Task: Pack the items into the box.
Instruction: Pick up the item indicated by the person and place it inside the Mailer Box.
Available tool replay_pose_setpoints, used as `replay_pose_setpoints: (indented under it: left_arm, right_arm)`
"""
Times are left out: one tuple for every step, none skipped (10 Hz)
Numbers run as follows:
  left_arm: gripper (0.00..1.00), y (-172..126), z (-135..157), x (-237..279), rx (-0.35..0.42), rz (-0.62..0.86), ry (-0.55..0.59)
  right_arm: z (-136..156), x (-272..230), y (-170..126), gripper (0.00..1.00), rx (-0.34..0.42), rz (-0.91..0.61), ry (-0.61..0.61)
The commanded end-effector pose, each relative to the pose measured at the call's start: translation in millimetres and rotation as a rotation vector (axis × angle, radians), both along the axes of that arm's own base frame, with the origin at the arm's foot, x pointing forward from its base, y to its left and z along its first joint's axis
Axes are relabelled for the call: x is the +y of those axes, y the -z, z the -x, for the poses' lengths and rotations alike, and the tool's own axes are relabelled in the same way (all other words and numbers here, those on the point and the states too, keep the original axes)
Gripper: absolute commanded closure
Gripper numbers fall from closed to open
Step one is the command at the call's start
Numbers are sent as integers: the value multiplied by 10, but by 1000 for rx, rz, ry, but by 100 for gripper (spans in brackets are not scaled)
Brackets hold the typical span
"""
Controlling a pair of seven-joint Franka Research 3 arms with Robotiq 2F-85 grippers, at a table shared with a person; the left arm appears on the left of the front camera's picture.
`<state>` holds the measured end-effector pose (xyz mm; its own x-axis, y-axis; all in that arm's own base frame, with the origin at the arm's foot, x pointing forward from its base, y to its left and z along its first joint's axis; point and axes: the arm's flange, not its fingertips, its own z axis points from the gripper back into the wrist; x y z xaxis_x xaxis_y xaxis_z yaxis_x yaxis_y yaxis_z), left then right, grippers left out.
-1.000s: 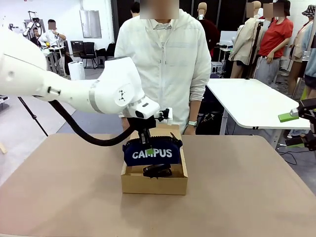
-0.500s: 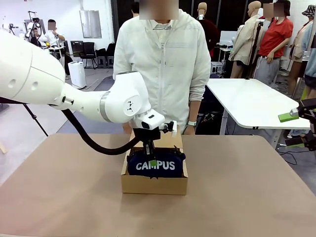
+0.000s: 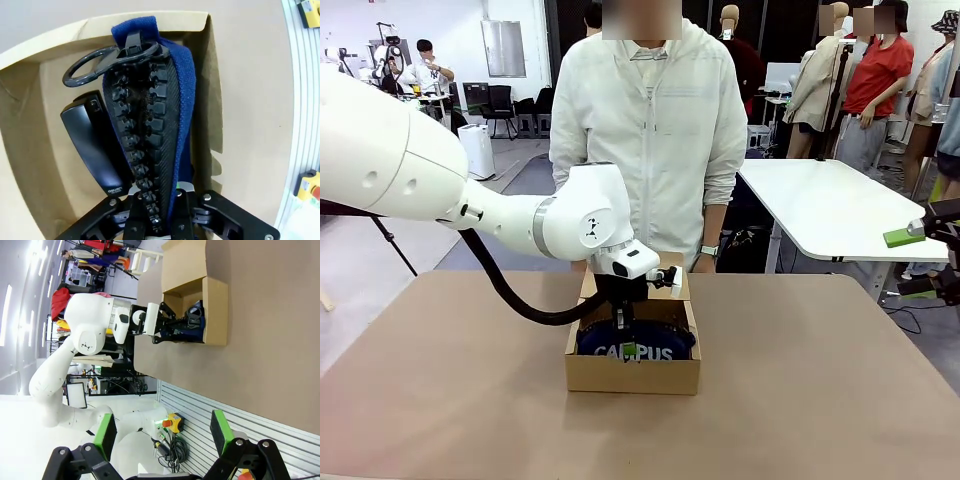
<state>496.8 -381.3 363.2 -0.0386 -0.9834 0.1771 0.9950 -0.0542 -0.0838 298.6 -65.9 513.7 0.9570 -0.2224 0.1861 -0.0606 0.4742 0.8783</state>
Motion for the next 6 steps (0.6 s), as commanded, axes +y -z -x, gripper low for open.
replay_pose_setpoints:
  left_arm:
    - [20, -73, -32, 0, 17, -7, -10]
    - [0, -105, -37, 4, 14, -6, -16]
    - [0, -162, -39, 12, 6, 2, -19]
    - [0, -242, -53, 29, -2, 23, -22]
    - [0, -362, -46, 53, -16, 47, -29]
    - [0, -528, -27, 97, -45, 70, -39]
  right_arm:
    - [15, -12, -6, 0, 2, 15, -7]
    - [15, -12, -6, 0, 2, 15, -7]
    - [15, -12, -6, 0, 2, 15, -7]
    - [15, -12, -6, 0, 2, 15, -7]
    - [15, -12, -6, 0, 2, 15, -7]
    - [15, -12, -6, 0, 2, 15, -7]
